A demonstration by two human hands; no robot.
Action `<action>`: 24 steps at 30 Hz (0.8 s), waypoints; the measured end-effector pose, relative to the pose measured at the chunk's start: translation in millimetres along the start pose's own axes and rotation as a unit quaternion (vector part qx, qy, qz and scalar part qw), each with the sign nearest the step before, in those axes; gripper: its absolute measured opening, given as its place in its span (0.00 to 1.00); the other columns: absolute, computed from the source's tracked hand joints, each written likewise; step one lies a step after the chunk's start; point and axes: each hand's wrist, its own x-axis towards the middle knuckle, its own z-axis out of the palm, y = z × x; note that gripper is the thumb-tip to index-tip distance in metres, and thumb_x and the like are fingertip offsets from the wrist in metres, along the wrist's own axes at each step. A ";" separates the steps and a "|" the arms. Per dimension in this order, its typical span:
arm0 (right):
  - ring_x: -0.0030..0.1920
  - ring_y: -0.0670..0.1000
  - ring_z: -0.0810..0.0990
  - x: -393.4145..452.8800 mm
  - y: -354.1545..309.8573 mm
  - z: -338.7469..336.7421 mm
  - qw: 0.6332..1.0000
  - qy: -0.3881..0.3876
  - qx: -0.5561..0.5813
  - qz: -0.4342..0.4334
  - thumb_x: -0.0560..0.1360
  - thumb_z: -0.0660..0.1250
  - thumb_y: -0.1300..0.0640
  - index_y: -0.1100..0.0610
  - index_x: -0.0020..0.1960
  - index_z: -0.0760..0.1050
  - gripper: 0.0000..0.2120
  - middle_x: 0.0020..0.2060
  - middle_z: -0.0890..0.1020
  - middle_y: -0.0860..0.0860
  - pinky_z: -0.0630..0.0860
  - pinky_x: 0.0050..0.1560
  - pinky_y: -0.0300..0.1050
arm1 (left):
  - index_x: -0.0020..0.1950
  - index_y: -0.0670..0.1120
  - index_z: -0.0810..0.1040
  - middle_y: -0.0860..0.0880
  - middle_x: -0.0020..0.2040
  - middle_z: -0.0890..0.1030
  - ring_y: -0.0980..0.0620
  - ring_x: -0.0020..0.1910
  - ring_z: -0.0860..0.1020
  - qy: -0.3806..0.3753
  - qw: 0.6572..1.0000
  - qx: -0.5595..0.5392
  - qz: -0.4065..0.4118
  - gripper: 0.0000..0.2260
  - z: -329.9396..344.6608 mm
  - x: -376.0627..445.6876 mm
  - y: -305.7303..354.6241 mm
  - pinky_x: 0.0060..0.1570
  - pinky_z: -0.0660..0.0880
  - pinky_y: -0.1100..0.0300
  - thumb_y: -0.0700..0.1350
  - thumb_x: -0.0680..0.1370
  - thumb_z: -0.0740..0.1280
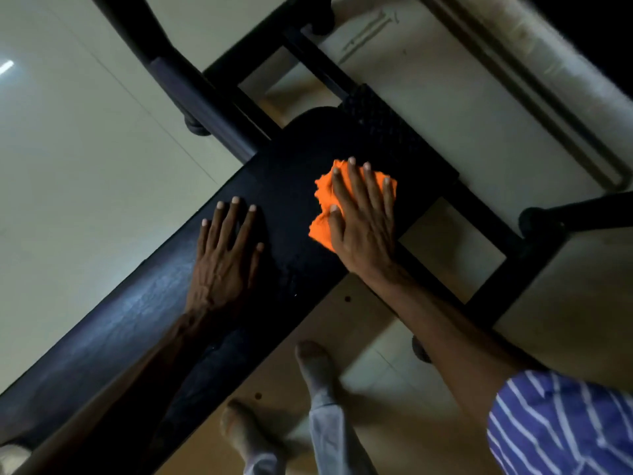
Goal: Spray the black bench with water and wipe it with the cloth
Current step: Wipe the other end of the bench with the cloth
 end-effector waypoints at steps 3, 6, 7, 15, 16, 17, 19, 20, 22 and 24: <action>0.87 0.56 0.55 3.3 -20.4 8.5 0.999 0.014 -0.011 0.032 0.88 0.52 0.49 0.51 0.86 0.59 0.27 0.86 0.59 0.54 0.53 0.85 0.63 | 0.85 0.51 0.53 0.46 0.86 0.52 0.45 0.85 0.46 0.002 1.000 -0.007 -0.014 0.27 0.9 -4.3 -3.1 0.83 0.46 0.44 0.55 0.86 0.51; 0.87 0.55 0.50 -46.2 -37.3 10.8 0.999 -0.011 0.007 -0.040 0.88 0.51 0.49 0.50 0.87 0.53 0.28 0.87 0.54 0.53 0.53 0.85 0.63 | 0.85 0.51 0.53 0.45 0.86 0.52 0.45 0.85 0.47 0.007 1.000 -0.003 -0.022 0.27 -1.1 -10.6 -7.5 0.83 0.47 0.43 0.55 0.86 0.51; 0.88 0.54 0.49 -61.9 -36.6 9.4 0.998 -0.031 0.006 -0.063 0.88 0.50 0.49 0.49 0.87 0.51 0.29 0.87 0.52 0.52 0.52 0.85 0.63 | 0.85 0.51 0.53 0.45 0.86 0.52 0.45 0.85 0.47 0.009 1.000 -0.004 -0.024 0.27 -1.8 -13.6 -8.9 0.83 0.47 0.43 0.55 0.86 0.51; 0.87 0.56 0.54 -24.3 -35.0 15.3 0.998 -0.019 -0.011 -0.063 0.88 0.50 0.48 0.50 0.86 0.57 0.27 0.87 0.57 0.52 0.54 0.84 0.63 | 0.85 0.52 0.53 0.46 0.86 0.51 0.46 0.85 0.46 0.026 0.998 -0.017 -0.056 0.27 4.2 -49.4 -33.1 0.83 0.48 0.42 0.56 0.86 0.52; 0.87 0.57 0.54 -30.6 -44.8 18.4 0.999 -0.011 -0.008 -0.047 0.88 0.49 0.48 0.50 0.86 0.56 0.27 0.87 0.57 0.53 0.55 0.84 0.64 | 0.85 0.51 0.53 0.46 0.86 0.51 0.46 0.85 0.46 0.026 0.998 -0.016 -0.059 0.27 6.7 -54.5 -34.2 0.83 0.47 0.43 0.56 0.86 0.52; 0.87 0.57 0.53 -43.9 -54.4 20.7 0.999 -0.009 -0.003 -0.046 0.88 0.49 0.49 0.50 0.86 0.55 0.27 0.87 0.56 0.53 0.54 0.84 0.64 | 0.85 0.51 0.53 0.46 0.86 0.51 0.46 0.85 0.46 0.029 0.998 -0.014 -0.062 0.27 8.8 -58.6 -34.0 0.83 0.47 0.43 0.56 0.86 0.52; 0.88 0.56 0.49 -78.3 -66.5 19.8 0.995 -0.039 0.012 -0.088 0.88 0.50 0.49 0.49 0.87 0.52 0.28 0.87 0.52 0.52 0.53 0.85 0.62 | 0.85 0.50 0.54 0.45 0.86 0.51 0.45 0.85 0.47 0.036 0.997 -0.011 -0.069 0.27 11.6 -60.4 -32.0 0.83 0.46 0.43 0.55 0.86 0.53; 0.88 0.55 0.48 -93.6 -66.7 17.0 0.992 -0.061 0.016 -0.113 0.87 0.50 0.49 0.48 0.87 0.51 0.29 0.88 0.51 0.51 0.52 0.85 0.61 | 0.85 0.50 0.54 0.45 0.86 0.52 0.45 0.85 0.47 0.037 0.997 -0.012 -0.072 0.27 12.4 -60.3 -30.5 0.83 0.47 0.42 0.55 0.86 0.53; 0.88 0.54 0.47 -103.0 -58.4 11.7 0.985 -0.085 0.017 -0.149 0.87 0.51 0.49 0.48 0.87 0.50 0.29 0.88 0.51 0.50 0.52 0.86 0.60 | 0.85 0.49 0.54 0.45 0.86 0.51 0.45 0.85 0.46 0.042 0.996 -0.001 -0.073 0.27 15.2 -60.2 -27.5 0.83 0.47 0.41 0.54 0.87 0.52; 0.88 0.54 0.49 -85.6 -52.2 12.3 0.984 -0.077 0.003 -0.162 0.88 0.51 0.49 0.48 0.87 0.53 0.28 0.87 0.53 0.50 0.52 0.86 0.60 | 0.85 0.50 0.53 0.46 0.86 0.51 0.46 0.85 0.46 0.049 0.996 0.007 -0.072 0.27 19.0 -60.4 -28.0 0.83 0.47 0.42 0.54 0.87 0.52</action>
